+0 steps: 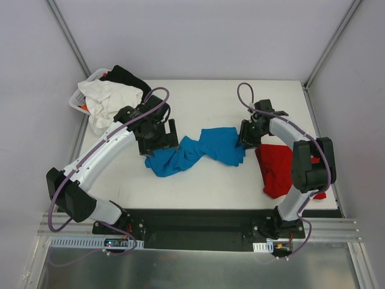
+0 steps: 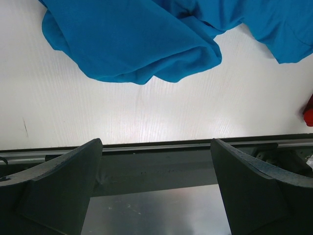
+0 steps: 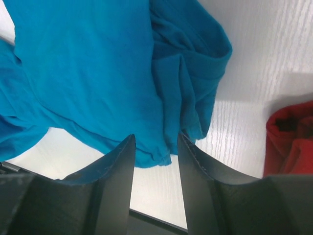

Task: Fold and stack the t-shirts
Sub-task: Flatten the tshirt out

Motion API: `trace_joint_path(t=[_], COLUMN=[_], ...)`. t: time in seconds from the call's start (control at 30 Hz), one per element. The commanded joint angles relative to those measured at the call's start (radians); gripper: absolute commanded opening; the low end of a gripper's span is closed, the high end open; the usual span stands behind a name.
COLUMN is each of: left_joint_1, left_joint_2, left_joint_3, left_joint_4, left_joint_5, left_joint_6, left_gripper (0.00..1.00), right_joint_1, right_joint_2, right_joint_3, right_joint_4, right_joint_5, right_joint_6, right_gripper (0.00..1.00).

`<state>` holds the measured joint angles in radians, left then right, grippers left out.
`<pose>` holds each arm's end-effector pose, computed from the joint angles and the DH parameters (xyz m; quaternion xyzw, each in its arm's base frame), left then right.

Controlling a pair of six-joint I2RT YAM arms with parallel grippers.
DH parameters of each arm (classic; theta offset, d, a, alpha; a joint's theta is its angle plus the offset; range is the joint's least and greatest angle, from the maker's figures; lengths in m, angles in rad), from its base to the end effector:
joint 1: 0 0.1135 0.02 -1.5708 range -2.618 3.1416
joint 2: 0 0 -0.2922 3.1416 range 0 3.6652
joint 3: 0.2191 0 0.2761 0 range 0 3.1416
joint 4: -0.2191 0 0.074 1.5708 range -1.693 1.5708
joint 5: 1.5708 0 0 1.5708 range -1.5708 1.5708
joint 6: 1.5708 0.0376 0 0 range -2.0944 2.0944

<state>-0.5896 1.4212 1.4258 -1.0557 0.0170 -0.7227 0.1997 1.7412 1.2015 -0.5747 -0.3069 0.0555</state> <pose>0.2499 -0.1679 0.3668 -0.0621 0.9644 -0.1633 0.1986 0.3702 0.0865 0.2159 -0.1038 0.9576 0.1761 0.2028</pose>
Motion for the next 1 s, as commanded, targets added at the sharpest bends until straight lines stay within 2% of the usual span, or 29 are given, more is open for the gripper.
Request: trace_joint_path(t=[0.0,0.4,0.5,0.7,0.73,0.97], left_joint_1=[-0.004,-0.006,-0.006,-0.006,-0.006,-0.006], left_joint_2=[-0.039,-0.036,-0.025,-0.005,-0.004,0.011], left_joint_3=[0.008,0.038,0.042,0.053,0.053,0.058], left_joint_4=[-0.055,-0.099,-0.099,-0.096,-0.095,-0.041], left_joint_5=[-0.020,-0.019,-0.019,-0.020,-0.019,-0.019], left_joint_6=[-0.024,-0.018,-0.017,-0.015,-0.014,0.005], left_gripper=[0.94,0.94,0.94,0.94,0.94,0.94], right_joint_1=[-0.003,0.041,0.075,0.102,0.101,0.102], right_joint_2=[0.020,0.069,0.070,0.061,0.057,-0.055], right_joint_3=[0.020,0.010,0.033,0.096,0.108,0.268], right_joint_4=[0.052,0.136,0.131,0.081,0.066,-0.089], right_joint_5=[-0.029,-0.061,-0.052,-0.026,-0.021,0.038], right_joint_6=[0.009,0.072,0.093,0.103,0.099,0.072], right_gripper=[0.42,0.39,0.32,0.10,0.03,0.01])
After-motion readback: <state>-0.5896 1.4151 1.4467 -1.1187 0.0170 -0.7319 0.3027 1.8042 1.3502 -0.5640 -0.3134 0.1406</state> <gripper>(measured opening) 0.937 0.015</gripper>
